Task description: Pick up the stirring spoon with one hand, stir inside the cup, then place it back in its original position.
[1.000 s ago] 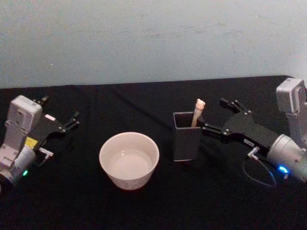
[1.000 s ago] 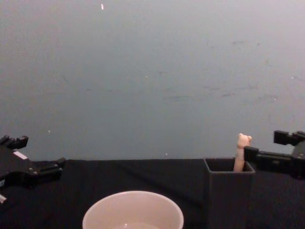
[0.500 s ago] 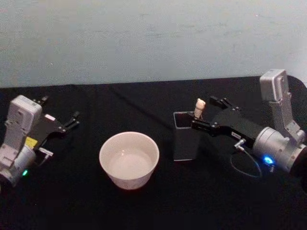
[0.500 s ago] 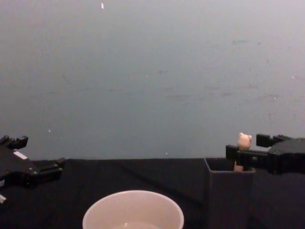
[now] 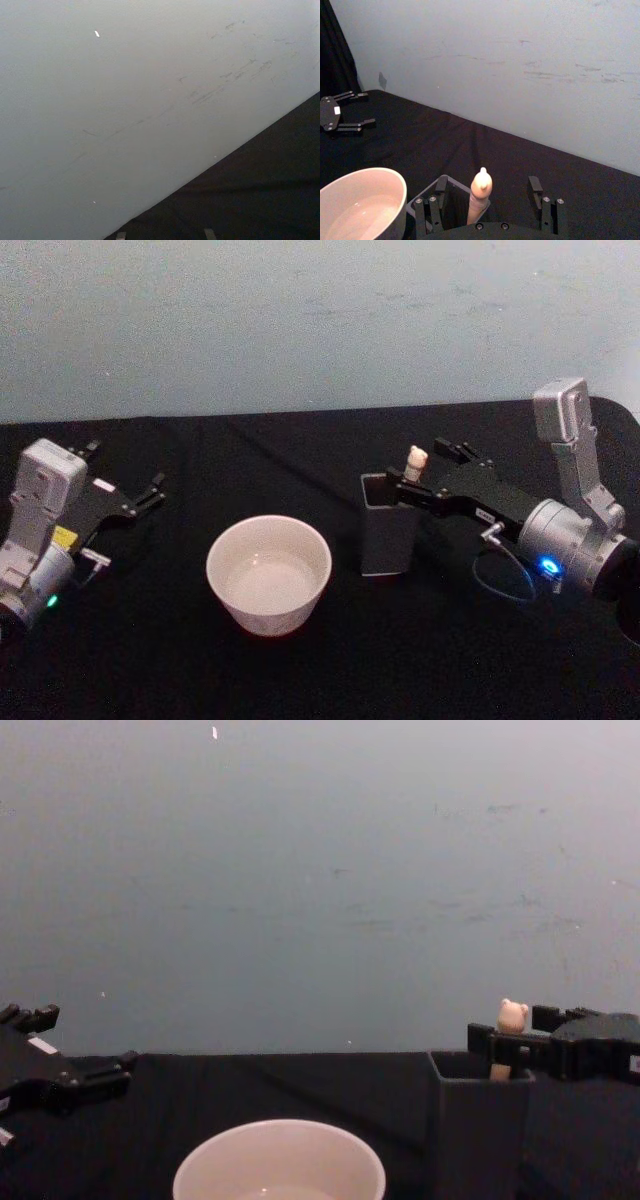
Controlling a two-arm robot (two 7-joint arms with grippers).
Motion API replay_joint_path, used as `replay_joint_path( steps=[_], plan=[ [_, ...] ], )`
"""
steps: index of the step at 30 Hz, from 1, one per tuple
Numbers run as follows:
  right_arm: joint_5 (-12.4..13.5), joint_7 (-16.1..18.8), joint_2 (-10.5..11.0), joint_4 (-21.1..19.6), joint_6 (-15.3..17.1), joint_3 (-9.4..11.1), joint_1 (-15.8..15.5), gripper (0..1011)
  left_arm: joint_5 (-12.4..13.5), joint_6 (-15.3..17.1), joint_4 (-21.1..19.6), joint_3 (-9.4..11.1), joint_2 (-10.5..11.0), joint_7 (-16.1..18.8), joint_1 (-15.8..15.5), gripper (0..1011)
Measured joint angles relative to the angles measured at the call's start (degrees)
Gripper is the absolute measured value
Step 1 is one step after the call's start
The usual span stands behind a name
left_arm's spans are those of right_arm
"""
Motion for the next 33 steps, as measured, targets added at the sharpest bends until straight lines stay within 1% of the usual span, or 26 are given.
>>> replay_joint_path(
  steps=[29, 31, 32, 33],
  plan=[
    [-0.01, 0.06, -0.07, 0.08, 0.14, 0.04, 0.07, 1002, 0.00, 0.00, 0.00, 0.00, 0.00, 0.00, 0.00, 1001],
    [-0.01, 0.06, -0.07, 0.08, 0.14, 0.04, 0.06, 985, 0.00, 0.00, 0.00, 0.00, 0.00, 0.00, 0.00, 1001],
    [-0.01, 0.06, -0.07, 0.07, 0.13, 0.04, 0.05, 952, 0.00, 0.00, 0.00, 0.00, 0.00, 0.00, 0.00, 1001],
    [-0.01, 0.05, -0.07, 0.07, 0.12, 0.04, 0.05, 942, 0.00, 0.00, 0.00, 0.00, 0.00, 0.00, 0.00, 1001]
  ],
)
